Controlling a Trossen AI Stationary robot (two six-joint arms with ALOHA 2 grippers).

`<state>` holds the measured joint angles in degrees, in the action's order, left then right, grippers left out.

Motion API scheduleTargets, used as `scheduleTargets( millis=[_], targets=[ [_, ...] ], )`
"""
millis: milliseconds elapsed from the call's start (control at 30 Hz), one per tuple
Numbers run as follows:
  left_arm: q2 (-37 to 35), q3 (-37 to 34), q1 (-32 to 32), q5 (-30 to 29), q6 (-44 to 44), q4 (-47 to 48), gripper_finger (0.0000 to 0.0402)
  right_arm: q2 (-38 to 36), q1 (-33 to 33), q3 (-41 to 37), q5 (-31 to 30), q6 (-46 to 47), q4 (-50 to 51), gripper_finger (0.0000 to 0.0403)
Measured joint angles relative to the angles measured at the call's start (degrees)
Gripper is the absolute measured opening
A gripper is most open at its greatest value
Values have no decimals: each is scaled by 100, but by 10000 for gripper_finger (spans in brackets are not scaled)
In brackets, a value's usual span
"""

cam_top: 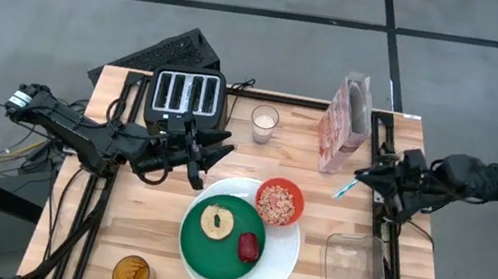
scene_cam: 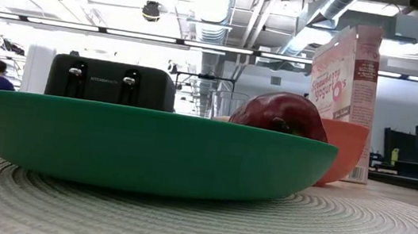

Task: Arrange a breakfast setting
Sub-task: Put the spoon on the right side of the plate on the white table mat

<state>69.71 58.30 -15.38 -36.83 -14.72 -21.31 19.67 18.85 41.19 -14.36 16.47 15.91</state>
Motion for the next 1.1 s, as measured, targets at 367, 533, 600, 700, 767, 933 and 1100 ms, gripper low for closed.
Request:
scheduleTargets(
  millis=[367, 533, 600, 700, 767, 933, 1100],
  targets=[
    [2, 2, 0, -8, 138, 145, 171, -437, 557, -2069, -46, 1828, -2188, 55],
    [2, 2, 0, -8, 138, 141, 171, -390, 739, -2532, -231, 2181, -3125, 55],
    [2, 2, 0, -8, 136, 140, 171, -394, 830, -2629, -367, 2312, -3203, 55],
    [2, 2, 0, -6, 50, 139, 171, -387, 974, -2748, -691, 2692, -3151, 55],
    [2, 2, 0, -6, 50, 142, 171, -369, 1076, -2770, -900, 2879, -3097, 55],
    [2, 2, 0, -6, 52, 142, 171, -154, 1326, -2770, -1244, 3008, -3254, 55],
    [2, 2, 0, -6, 52, 143, 171, 288, 1605, -2767, -1767, 3641, -3260, 55]
  ],
)
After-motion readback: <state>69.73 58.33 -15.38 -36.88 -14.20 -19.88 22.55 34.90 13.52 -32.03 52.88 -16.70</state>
